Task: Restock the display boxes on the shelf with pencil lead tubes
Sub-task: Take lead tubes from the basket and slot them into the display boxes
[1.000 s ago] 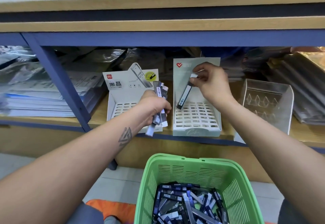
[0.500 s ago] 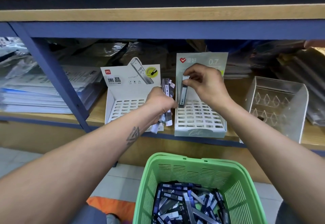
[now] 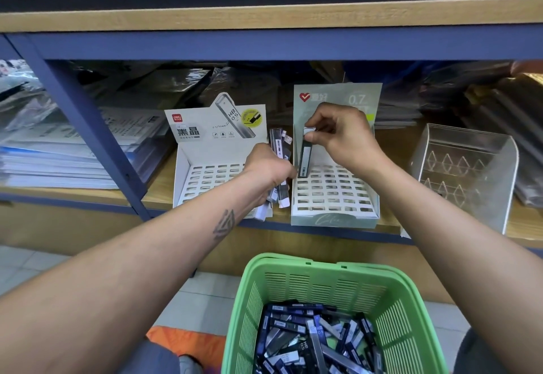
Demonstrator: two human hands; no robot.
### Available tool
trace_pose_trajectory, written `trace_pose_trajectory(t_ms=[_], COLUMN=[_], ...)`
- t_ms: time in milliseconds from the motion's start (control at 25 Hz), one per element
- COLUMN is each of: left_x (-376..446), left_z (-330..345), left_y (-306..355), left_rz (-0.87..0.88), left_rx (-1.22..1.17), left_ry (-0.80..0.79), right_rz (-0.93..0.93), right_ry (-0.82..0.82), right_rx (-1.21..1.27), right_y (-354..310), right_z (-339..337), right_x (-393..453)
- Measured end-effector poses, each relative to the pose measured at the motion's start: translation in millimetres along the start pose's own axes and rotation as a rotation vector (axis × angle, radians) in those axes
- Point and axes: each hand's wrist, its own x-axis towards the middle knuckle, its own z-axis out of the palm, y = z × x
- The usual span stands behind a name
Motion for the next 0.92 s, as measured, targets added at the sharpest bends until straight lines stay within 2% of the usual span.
trace_pose_trajectory(t_ms=[480, 560, 640, 760, 920], left_x=[-6, -10, -16, -26, -35], left_z=[-9, -18, -23, -24, -15], left_y=[3, 7, 10, 12, 15], left_rz=[-0.013, 0.0, 0.0, -0.029, -0.04], left_rx=[-0.077, -0.137, -0.239, -0.342, -0.464], left_ry=[-0.044, -0.058, -0.091, -0.102, -0.052], right_rz=[-0.018, -0.01, 0.07, 0.296, 0.519], right_ry=[-0.001, 0.048, 0.044, -0.169, -0.512], right_rx=[-0.227, -0.203, -0.031, 0.372, 0.563], right_y=[5, 2, -8, -30, -42], right_z=[7, 4, 1, -8, -20], right_x=[-14, -18, -25, -39, -56])
